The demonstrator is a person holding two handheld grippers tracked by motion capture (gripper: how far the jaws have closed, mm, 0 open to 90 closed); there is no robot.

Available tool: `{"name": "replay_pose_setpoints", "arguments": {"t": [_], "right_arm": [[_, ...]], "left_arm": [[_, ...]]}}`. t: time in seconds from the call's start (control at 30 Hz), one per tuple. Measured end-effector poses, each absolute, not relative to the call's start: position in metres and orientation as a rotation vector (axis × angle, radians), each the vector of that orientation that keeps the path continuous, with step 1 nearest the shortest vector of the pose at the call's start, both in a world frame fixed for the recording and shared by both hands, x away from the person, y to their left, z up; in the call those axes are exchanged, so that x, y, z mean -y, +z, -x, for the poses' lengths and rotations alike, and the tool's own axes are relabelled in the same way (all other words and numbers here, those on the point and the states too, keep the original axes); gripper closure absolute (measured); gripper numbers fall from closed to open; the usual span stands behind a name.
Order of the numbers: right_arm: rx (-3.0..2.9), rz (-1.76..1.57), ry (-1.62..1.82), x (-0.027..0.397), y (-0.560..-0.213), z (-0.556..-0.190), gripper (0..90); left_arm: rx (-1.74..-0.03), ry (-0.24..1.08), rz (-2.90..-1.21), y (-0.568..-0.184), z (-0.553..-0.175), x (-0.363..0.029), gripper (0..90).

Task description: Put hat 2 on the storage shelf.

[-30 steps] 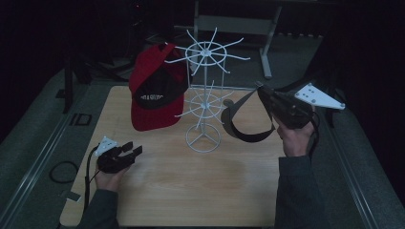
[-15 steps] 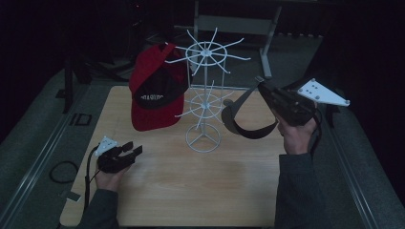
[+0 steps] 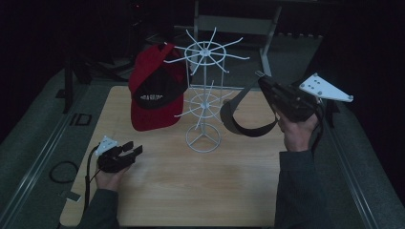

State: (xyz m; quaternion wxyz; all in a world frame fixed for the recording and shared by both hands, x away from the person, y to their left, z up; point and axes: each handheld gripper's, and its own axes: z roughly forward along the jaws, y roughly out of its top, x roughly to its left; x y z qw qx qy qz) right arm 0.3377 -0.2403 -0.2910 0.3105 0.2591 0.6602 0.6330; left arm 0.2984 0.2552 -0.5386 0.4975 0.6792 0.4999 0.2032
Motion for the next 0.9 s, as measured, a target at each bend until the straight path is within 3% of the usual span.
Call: {"name": "replay_pose_setpoints", "arguments": {"t": [0.9], "right_arm": [[-1.736, -0.636, 1.669, 0.234, -0.268, -0.339, 88.2]], "left_arm": [[-1.211, 0.493, -1.642, -0.538, -0.298, -0.256, 50.7]]}}
